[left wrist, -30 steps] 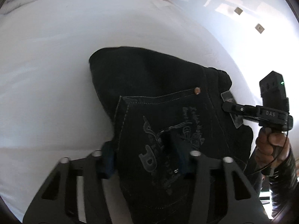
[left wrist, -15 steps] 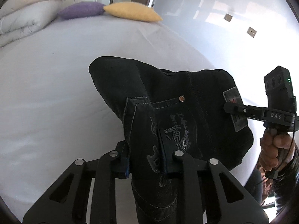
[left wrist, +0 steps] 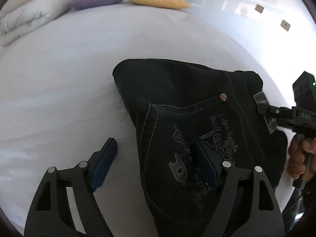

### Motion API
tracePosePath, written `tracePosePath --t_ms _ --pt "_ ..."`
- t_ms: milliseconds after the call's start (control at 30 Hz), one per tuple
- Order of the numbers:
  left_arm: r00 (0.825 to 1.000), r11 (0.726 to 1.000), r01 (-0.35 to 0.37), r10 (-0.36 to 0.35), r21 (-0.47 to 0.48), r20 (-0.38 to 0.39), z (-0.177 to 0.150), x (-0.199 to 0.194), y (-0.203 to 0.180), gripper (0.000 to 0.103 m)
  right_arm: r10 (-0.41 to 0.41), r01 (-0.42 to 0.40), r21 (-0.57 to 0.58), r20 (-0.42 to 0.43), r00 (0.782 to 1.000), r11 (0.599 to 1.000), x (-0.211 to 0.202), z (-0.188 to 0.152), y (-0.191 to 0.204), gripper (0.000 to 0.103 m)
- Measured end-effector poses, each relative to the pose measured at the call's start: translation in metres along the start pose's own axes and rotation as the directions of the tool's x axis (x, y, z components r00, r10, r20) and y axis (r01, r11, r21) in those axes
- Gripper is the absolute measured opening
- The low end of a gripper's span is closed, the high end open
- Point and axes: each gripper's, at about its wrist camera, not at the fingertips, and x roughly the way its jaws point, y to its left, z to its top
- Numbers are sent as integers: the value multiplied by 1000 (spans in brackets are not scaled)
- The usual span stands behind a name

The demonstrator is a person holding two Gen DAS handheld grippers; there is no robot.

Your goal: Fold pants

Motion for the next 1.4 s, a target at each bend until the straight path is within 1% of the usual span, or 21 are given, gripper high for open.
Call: tracePosePath --t_ms 100,367,467,567,667,733,767,800,833,867,900,933,1000,1067,1133,1167,1233,1267,1300,1367,1400 --pt "999 999 -42 42 25 15 -2 -5 -5 78 -49 49 -19 25 999 999 -9 -4 6 53" --pt "994 994 -105 103 44 44 -17 -32 -15 78 -126 126 11 117 985 992 -57 -26 5 53" --pt "990 991 -127 125 35 61 -26 -42 -17 78 -142 145 -10 152 978 989 -77 -39 17 53" --pt "986 989 -144 141 26 88 -37 -68 -23 78 -152 163 -44 194 969 986 -95 -50 37 56" --pt "971 983 -178 170 34 165 -46 -106 -25 79 -172 203 -99 252 952 974 -114 -63 66 60" --pt "948 976 -215 201 31 247 -51 -138 -34 81 -181 233 -138 311 933 963 -132 -74 89 70" --pt "928 970 -241 223 24 299 -56 -157 -40 85 -184 250 -153 349 919 956 -142 -80 101 74" --pt "900 962 -273 251 12 356 -62 -178 -43 96 -182 261 -164 385 905 951 -152 -85 112 84" --pt "856 951 -309 284 -12 432 -71 -205 -51 103 -173 273 -179 435 883 945 -165 -94 126 94" --pt "827 946 -324 297 -27 478 -72 -223 -58 103 -169 285 -187 473 865 940 -173 -98 135 99" --pt "786 940 -337 309 -49 536 -81 -246 -65 103 -162 305 -197 527 834 932 -185 -106 147 103" --pt "761 942 -331 306 -63 573 -89 -265 -71 103 -154 326 -211 574 804 922 -195 -113 159 103" --pt "736 944 -322 294 -67 610 -102 -293 -80 103 -150 363 -229 625 766 903 -209 -123 175 103" --pt "730 944 -327 284 -47 621 -110 -312 -88 103 -144 394 -241 667 731 887 -221 -132 188 103" --pt "742 948 -317 261 -19 617 -117 -325 -94 103 -136 418 -250 699 702 874 -231 -140 199 103" --pt "744 944 -328 271 -20 611 -121 -329 -98 103 -138 432 -250 713 688 867 -236 -144 203 103" --pt "707 901 -433 337 4 621 -131 -335 -112 103 -136 447 -249 731 669 859 -244 -150 211 103" --pt "697 890 -455 341 22 631 -135 -338 -117 103 -135 452 -253 734 666 855 -247 -154 213 103" --pt "696 883 -469 348 30 628 -138 -338 -120 103 -131 453 -263 731 670 852 -249 -157 215 103" --pt "738 895 -447 363 8 569 -137 -334 -121 103 -135 456 -282 710 691 844 -248 -162 219 103" --pt "766 909 -416 356 -9 536 -136 -331 -119 103 -152 457 -286 687 710 842 -245 -164 221 103"
